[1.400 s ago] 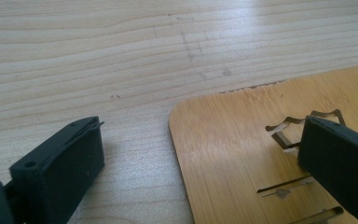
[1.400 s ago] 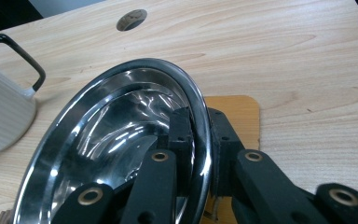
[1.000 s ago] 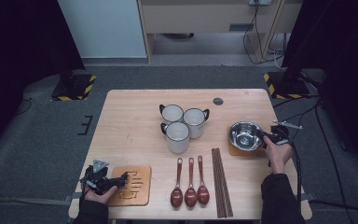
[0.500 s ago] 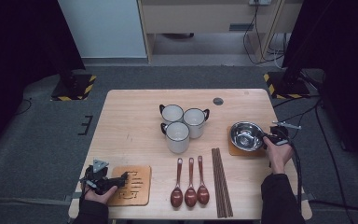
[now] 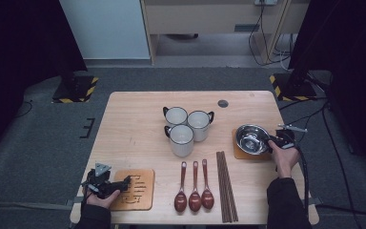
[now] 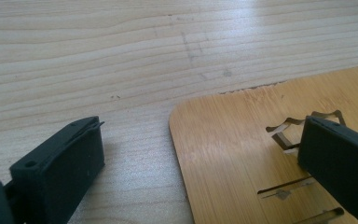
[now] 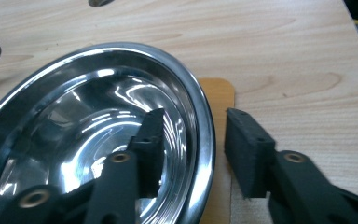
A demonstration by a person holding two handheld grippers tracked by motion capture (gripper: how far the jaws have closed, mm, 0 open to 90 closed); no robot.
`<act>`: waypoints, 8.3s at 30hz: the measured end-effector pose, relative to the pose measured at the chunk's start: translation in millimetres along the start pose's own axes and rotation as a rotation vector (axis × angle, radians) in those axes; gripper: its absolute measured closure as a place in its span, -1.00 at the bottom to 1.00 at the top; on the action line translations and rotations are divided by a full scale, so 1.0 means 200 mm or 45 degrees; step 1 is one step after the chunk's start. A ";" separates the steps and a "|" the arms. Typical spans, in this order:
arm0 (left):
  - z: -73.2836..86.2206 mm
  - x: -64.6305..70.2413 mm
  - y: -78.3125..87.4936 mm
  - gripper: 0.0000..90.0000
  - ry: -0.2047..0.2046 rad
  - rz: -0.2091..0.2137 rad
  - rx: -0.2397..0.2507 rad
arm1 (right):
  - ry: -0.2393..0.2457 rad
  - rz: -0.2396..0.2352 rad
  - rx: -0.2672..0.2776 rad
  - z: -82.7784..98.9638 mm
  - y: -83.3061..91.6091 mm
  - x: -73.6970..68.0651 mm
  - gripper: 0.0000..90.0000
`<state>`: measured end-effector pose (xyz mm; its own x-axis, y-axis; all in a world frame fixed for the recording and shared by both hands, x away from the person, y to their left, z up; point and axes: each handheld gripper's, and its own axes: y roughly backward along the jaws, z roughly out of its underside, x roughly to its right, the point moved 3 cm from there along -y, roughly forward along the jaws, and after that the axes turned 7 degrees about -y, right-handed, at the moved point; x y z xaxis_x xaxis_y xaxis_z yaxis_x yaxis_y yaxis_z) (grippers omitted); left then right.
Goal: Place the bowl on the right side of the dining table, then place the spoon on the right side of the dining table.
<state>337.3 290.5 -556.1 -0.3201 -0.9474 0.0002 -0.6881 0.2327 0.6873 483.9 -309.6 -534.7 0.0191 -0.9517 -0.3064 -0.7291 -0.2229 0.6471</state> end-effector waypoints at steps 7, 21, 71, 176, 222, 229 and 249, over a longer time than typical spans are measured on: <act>0.00 -0.01 0.00 -0.96 0.005 -0.004 0.008 | 0.013 -0.013 0.039 -0.02 0.04 -0.01 -0.02; -0.04 0.00 0.10 -0.72 0.022 0.024 0.117 | 0.053 -0.059 0.218 -0.08 0.17 -0.08 -0.19; -0.36 0.65 0.12 -0.63 -0.316 0.394 0.211 | 0.270 -0.340 0.300 0.06 0.52 -0.39 -0.34; -0.22 1.31 -0.18 -0.47 -0.769 0.664 0.029 | 0.397 -0.635 -0.224 0.43 0.16 -0.87 -0.17; -0.21 1.28 -0.18 -0.51 -0.738 0.659 0.046 | 0.279 -0.786 -0.349 0.45 0.15 -0.85 0.58; -0.22 1.28 -0.18 -0.51 -0.730 0.649 0.039 | 0.251 -0.839 -0.318 0.42 0.19 -0.85 0.68; -0.22 1.27 -0.18 -0.51 -0.722 0.645 0.044 | 0.190 -0.893 -0.309 0.40 0.23 -0.86 0.78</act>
<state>309.3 31.5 -549.3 -0.8816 -0.4668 -0.0698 -0.3846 0.6248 0.6795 391.7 -138.7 -507.1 0.5283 -0.5844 -0.6160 -0.3413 -0.8104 0.4762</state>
